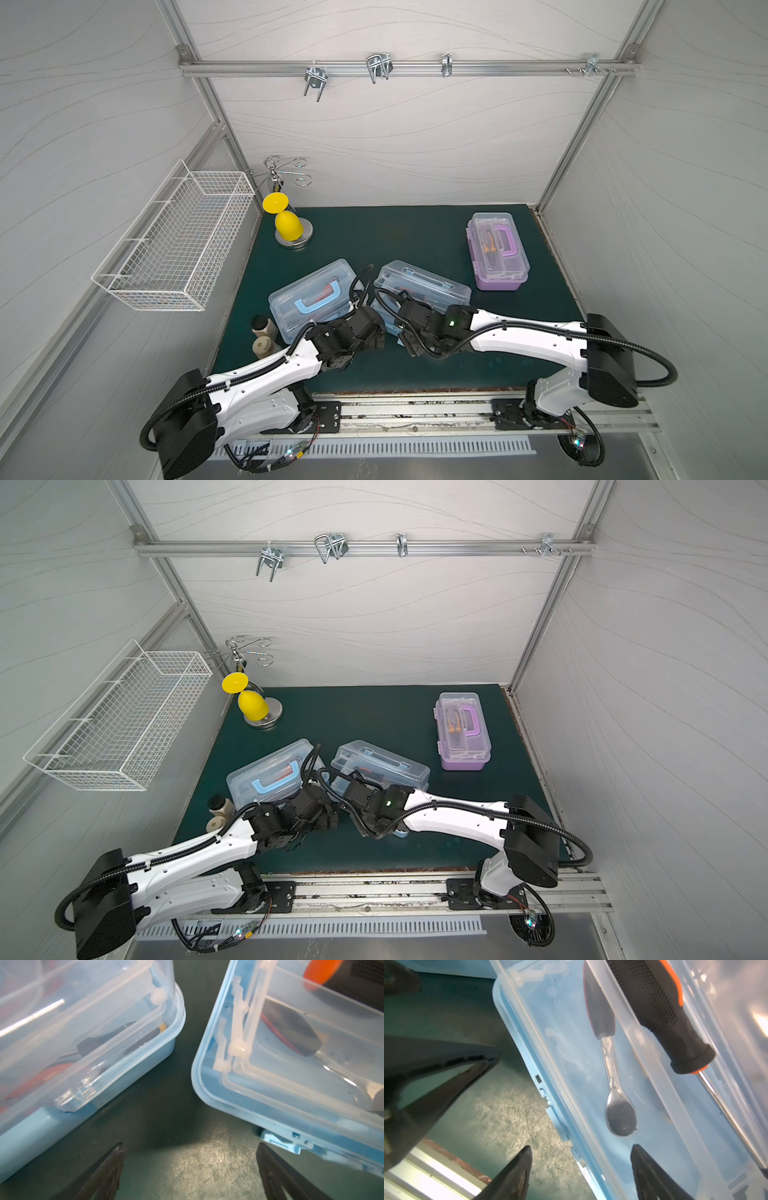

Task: Close toolboxes
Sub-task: Close the toolbox lid.

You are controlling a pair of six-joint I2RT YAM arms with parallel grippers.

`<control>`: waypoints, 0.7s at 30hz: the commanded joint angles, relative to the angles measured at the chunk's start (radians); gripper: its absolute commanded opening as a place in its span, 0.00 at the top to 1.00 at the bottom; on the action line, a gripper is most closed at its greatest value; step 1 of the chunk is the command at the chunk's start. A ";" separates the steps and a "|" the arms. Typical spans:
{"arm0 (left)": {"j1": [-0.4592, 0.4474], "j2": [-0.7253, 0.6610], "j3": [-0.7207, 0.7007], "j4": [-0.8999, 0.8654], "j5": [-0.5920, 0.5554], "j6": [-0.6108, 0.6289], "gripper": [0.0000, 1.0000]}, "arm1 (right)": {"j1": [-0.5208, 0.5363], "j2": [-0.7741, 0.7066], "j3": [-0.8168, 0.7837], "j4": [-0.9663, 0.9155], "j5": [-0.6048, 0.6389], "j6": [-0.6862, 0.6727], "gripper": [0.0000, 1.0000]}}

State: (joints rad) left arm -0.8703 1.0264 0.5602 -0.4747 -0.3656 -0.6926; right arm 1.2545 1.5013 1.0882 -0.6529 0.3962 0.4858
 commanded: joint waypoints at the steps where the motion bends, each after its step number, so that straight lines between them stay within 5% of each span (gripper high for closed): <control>1: 0.004 -0.016 0.024 -0.021 -0.030 -0.016 0.01 | 0.024 -0.044 -0.022 -0.028 0.044 0.039 0.21; 21: 0.004 -0.010 -0.006 0.013 -0.039 -0.013 0.01 | 0.078 -0.025 -0.089 0.306 0.151 -0.208 0.10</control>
State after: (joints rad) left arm -0.8703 1.0283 0.5552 -0.4713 -0.3714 -0.6922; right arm 1.3125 1.5177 1.0267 -0.4671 0.5041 0.3470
